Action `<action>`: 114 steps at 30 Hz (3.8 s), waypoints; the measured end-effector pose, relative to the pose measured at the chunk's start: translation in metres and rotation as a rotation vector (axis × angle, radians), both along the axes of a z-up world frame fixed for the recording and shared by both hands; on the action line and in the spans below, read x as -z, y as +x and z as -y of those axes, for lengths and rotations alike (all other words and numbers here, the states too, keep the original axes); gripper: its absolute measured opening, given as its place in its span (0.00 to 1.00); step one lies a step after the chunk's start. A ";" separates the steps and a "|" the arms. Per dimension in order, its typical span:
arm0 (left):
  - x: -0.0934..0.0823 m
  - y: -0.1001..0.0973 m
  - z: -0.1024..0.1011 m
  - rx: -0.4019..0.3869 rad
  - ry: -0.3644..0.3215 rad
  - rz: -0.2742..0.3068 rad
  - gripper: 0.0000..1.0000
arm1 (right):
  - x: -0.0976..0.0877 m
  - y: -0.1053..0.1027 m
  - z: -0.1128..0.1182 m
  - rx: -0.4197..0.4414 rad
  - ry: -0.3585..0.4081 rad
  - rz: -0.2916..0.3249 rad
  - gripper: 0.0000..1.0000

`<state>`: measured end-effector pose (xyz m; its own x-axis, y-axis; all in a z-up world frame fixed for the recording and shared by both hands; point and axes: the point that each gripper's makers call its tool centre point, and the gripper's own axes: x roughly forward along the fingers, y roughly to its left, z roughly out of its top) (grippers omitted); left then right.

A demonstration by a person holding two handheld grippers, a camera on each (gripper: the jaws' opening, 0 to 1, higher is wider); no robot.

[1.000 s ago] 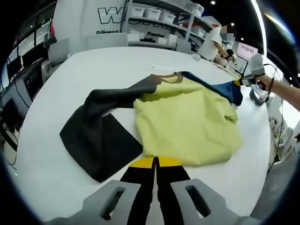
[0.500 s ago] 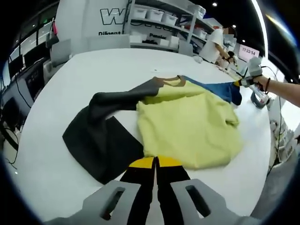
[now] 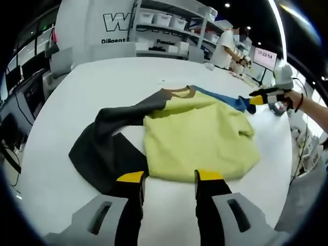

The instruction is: Fold the garment on the visible template until the final outline fits inside the template.

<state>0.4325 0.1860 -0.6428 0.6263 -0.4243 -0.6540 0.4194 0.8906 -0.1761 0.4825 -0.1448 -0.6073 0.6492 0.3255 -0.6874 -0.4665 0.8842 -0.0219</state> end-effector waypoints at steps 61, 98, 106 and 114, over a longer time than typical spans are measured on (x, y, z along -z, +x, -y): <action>-0.013 -0.087 0.154 0.314 -0.107 0.031 0.24 | -0.016 0.000 -0.082 0.073 0.182 0.019 0.00; 0.028 -0.045 0.183 0.318 -0.018 -0.023 0.06 | 0.018 0.011 -0.063 0.084 0.119 -0.039 0.21; 0.028 -0.046 0.183 0.320 -0.020 -0.030 0.06 | 0.031 -0.018 -0.041 0.088 0.094 -0.066 0.27; 0.028 -0.045 0.183 0.326 -0.018 -0.030 0.06 | 0.058 -0.022 -0.024 0.092 0.050 -0.091 0.32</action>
